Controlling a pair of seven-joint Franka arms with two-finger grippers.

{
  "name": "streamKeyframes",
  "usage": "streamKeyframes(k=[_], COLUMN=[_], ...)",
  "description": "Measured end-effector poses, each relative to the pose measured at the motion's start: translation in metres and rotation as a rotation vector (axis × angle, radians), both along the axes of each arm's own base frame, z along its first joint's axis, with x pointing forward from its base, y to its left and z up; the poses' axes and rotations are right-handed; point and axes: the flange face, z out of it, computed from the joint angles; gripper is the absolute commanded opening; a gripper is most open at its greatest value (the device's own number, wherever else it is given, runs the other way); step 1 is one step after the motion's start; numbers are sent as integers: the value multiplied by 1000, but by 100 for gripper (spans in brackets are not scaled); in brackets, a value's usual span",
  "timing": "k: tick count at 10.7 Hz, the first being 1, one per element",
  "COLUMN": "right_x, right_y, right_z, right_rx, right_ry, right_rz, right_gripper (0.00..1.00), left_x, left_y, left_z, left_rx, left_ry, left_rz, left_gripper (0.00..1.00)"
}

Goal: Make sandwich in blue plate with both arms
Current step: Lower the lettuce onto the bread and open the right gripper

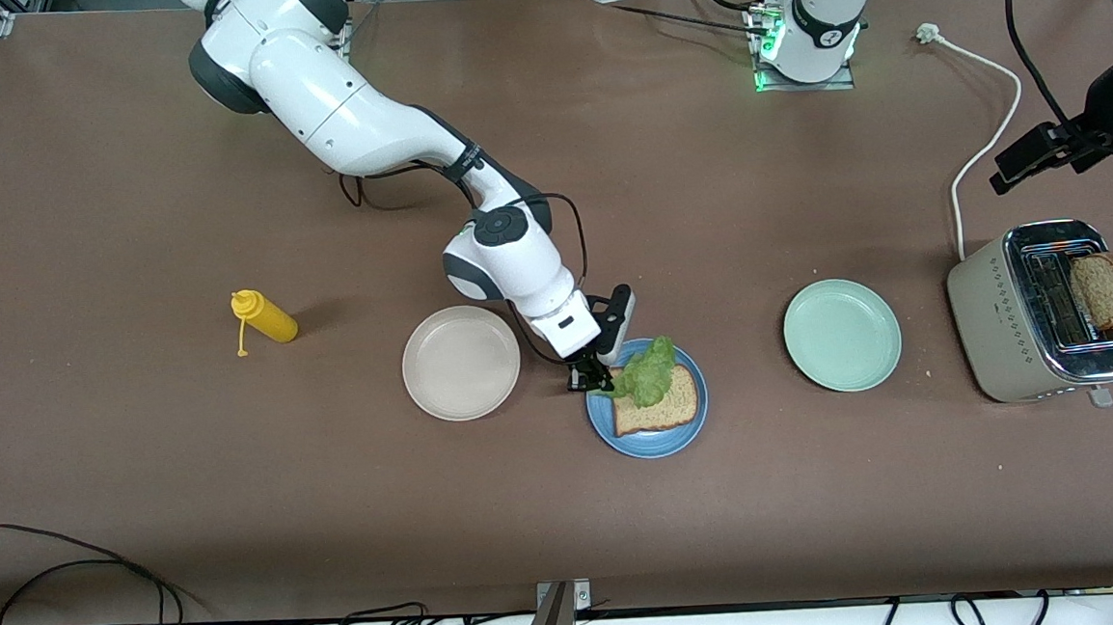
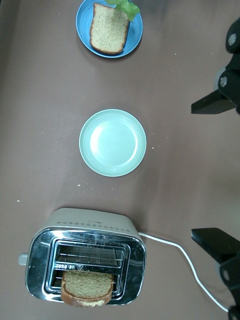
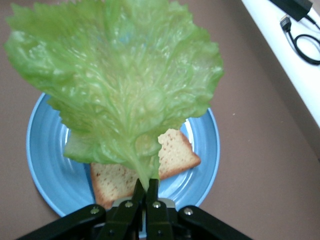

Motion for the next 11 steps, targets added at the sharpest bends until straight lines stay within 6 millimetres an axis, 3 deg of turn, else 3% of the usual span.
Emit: streamKeyframes(k=[3,4,5,6,7,11], right_x=[0,0,0,-1,-1,0], right_y=[5,5,5,4,4,4], right_z=[8,7,3,0,-1,0], right_rx=[15,15,13,13,19,31], right_ry=[-10,-8,-4,1,8,15], right_rz=[-6,-6,-7,-11,-23,-42], right_gripper=[0,6,42,65,82,89], left_x=[0,0,0,0,0,0], left_y=[3,3,3,4,4,4], left_z=[0,0,0,0,0,0], left_rx=[0,0,0,0,0,0], left_ry=[0,0,0,0,0,0], left_rz=[5,6,6,6,7,8], left_gripper=[100,100,100,100,100,100])
